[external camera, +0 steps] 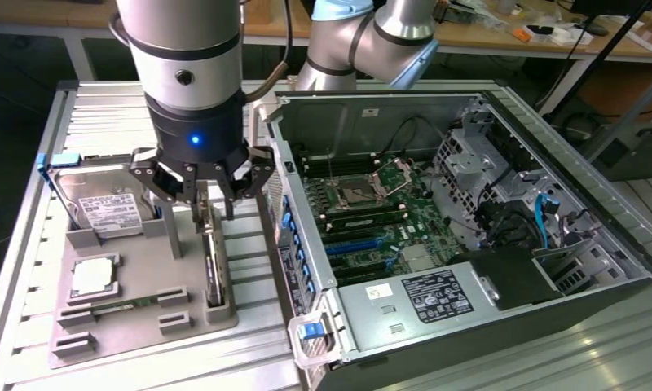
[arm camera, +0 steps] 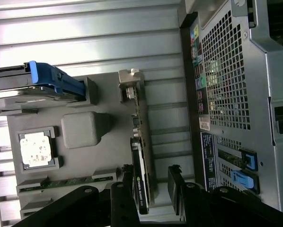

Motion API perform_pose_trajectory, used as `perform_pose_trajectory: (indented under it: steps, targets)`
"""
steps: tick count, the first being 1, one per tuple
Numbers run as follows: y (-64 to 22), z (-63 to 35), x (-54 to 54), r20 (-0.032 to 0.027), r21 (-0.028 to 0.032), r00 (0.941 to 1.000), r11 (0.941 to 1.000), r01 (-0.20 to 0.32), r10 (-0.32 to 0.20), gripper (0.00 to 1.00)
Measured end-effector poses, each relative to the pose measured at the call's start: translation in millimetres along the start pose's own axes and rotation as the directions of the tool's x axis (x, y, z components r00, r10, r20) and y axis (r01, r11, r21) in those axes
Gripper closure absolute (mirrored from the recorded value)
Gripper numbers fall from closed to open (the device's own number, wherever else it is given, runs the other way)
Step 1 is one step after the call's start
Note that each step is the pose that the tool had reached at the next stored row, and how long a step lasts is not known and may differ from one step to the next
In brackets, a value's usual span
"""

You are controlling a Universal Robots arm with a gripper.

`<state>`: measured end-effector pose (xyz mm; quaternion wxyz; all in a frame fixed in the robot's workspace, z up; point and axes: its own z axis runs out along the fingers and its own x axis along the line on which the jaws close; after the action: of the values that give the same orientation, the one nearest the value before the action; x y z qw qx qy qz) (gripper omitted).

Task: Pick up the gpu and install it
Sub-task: 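Pick up the gpu and move the gpu toward the slot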

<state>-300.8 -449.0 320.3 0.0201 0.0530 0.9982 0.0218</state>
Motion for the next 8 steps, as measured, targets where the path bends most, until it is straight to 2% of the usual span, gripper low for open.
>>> perform_pose_trajectory:
  steps: [8]
  targets:
    - [-1.4, 2.3, -1.7, 0.0, 0.0, 1.0, 1.0, 0.0, 0.0, 0.58]
